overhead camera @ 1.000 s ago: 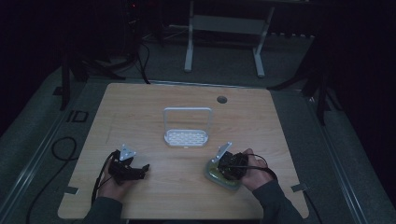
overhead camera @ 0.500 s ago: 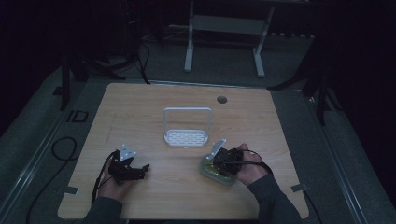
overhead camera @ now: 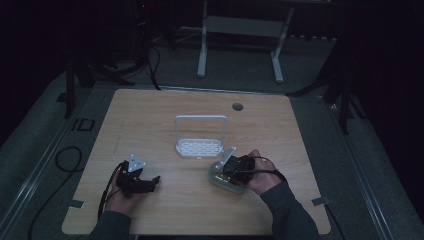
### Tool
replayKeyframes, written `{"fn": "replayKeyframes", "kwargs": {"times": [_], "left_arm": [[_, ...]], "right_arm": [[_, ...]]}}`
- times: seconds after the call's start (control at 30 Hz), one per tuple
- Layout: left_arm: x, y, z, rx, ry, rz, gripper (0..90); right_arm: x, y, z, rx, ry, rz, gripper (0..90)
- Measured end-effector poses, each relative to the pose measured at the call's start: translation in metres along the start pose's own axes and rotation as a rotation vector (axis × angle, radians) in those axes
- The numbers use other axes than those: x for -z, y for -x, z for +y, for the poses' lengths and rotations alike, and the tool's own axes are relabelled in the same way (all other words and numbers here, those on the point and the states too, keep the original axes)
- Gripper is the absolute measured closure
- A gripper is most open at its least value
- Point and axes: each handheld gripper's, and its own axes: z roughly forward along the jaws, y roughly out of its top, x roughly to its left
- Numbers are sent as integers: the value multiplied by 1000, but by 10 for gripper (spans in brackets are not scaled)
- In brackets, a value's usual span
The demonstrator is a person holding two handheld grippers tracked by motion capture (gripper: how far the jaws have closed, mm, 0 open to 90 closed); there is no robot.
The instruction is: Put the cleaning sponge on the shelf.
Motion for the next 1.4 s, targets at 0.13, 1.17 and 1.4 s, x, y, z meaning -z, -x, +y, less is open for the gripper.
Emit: {"fn": "replayKeyframes", "kwargs": {"times": [0.13,1.17,1.4], "left_arm": [[0,0,0,3,2,1,132],[0,0,0,3,3,0,132],[-1,0,0,4,5,1,132]], "right_arm": [[0,1,4,10,3,1,717],[-5,14,35,137,26,-56,718],[-6,19,42,148,34,-64,718]]}}
